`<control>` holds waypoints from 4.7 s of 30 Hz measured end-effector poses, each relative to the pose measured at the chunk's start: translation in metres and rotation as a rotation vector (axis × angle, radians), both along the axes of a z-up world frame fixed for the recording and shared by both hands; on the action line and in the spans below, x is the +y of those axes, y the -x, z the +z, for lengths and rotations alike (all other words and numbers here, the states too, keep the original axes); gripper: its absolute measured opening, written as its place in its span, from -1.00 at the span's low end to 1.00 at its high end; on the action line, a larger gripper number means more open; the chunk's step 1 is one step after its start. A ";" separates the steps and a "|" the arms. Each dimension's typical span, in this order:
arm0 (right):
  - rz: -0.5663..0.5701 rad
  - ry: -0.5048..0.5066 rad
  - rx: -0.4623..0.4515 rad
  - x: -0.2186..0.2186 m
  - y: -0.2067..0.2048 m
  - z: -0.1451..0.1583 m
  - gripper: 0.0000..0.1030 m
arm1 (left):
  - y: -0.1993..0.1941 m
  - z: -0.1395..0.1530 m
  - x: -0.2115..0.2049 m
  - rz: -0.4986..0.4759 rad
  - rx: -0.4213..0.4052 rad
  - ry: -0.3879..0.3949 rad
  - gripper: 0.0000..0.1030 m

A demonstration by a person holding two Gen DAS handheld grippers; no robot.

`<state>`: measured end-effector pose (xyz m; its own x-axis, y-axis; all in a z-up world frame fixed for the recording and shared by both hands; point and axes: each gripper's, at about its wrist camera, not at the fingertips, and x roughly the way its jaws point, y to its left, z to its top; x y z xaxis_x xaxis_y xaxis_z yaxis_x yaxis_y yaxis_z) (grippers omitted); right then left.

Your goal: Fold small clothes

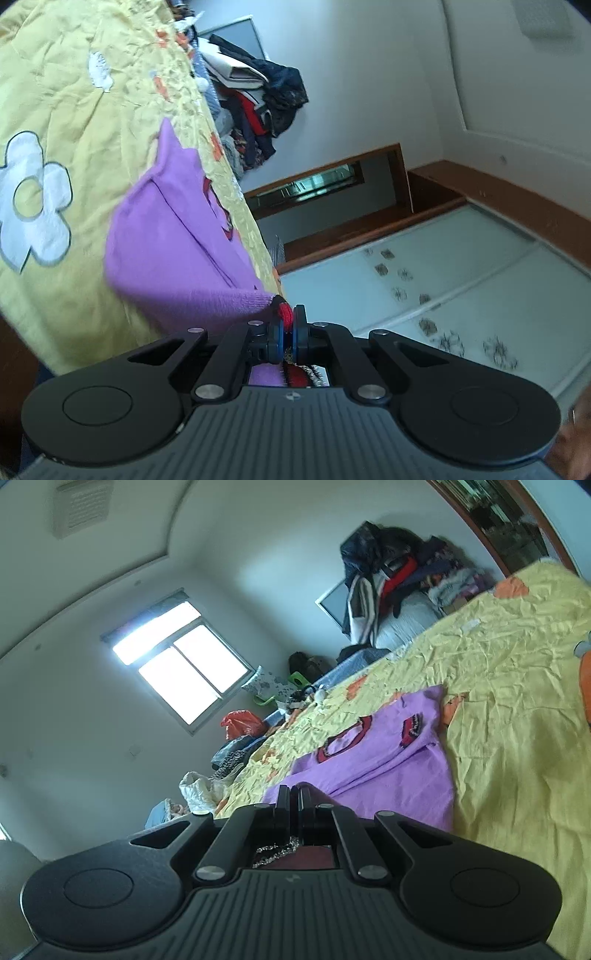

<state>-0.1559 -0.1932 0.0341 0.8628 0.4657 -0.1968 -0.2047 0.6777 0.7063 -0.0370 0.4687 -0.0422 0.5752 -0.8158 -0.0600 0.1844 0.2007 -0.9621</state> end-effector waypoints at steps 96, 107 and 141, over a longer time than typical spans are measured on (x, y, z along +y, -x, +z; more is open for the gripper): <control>0.094 0.852 0.234 0.079 -0.254 -0.075 -0.55 | -0.295 0.009 -0.193 0.134 -0.176 -1.168 -0.34; 0.067 0.882 0.238 0.068 -0.203 -0.053 -0.49 | -0.319 -0.011 -0.175 0.203 -0.051 -1.276 -0.16; 0.131 0.966 0.102 0.085 -0.236 -0.080 -0.84 | -0.286 -0.022 -0.204 0.079 -0.200 -1.143 0.51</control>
<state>0.0797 -0.1085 -0.0457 0.7737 0.1561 -0.6140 -0.2883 0.9498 -0.1218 0.2493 0.2644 -0.0641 0.7048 -0.3059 -0.6401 0.2606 0.9508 -0.1674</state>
